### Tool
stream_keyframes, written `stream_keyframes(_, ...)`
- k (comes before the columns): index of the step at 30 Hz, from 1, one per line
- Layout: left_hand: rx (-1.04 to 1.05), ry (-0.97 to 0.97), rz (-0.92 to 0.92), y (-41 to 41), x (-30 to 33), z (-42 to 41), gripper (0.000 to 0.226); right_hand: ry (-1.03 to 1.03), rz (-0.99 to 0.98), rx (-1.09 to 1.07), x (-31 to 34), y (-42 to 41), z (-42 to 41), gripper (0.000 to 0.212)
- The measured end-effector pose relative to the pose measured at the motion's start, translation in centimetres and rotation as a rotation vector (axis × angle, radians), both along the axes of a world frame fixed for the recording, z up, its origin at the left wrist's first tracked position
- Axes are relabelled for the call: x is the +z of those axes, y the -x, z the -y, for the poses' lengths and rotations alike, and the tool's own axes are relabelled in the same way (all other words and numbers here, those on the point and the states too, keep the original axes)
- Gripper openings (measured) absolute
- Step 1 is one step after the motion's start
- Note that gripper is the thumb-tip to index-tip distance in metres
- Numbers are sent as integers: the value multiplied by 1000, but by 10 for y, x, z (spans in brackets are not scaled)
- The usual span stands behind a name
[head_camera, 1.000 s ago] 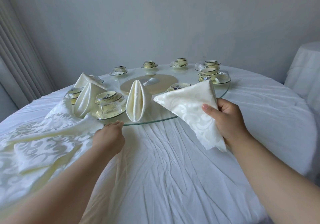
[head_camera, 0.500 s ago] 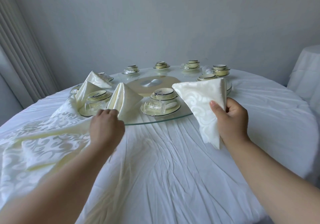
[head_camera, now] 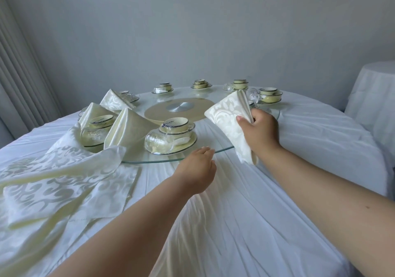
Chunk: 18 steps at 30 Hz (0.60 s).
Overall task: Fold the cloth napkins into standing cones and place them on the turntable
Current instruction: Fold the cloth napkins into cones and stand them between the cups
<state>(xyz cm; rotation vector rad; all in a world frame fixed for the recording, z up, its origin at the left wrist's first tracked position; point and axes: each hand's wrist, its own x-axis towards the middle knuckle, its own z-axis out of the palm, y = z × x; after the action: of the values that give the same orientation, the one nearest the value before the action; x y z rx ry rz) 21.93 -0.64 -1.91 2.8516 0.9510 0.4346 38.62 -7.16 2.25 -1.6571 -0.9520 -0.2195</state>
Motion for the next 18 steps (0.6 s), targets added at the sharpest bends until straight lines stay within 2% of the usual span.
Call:
stream_keyframes(3,37,-29,-32,4,-5,-8,43,71,-4,9,-1,-1,-29,35)
stream_keyframes(13,14,-59,72,33,-11,-25,42,293,63,-16,4,22,-109,39)
stream_keyframes(18,-19,-78,72,47,-14,-31,46,369,134,-41,-8,41,-124,19)
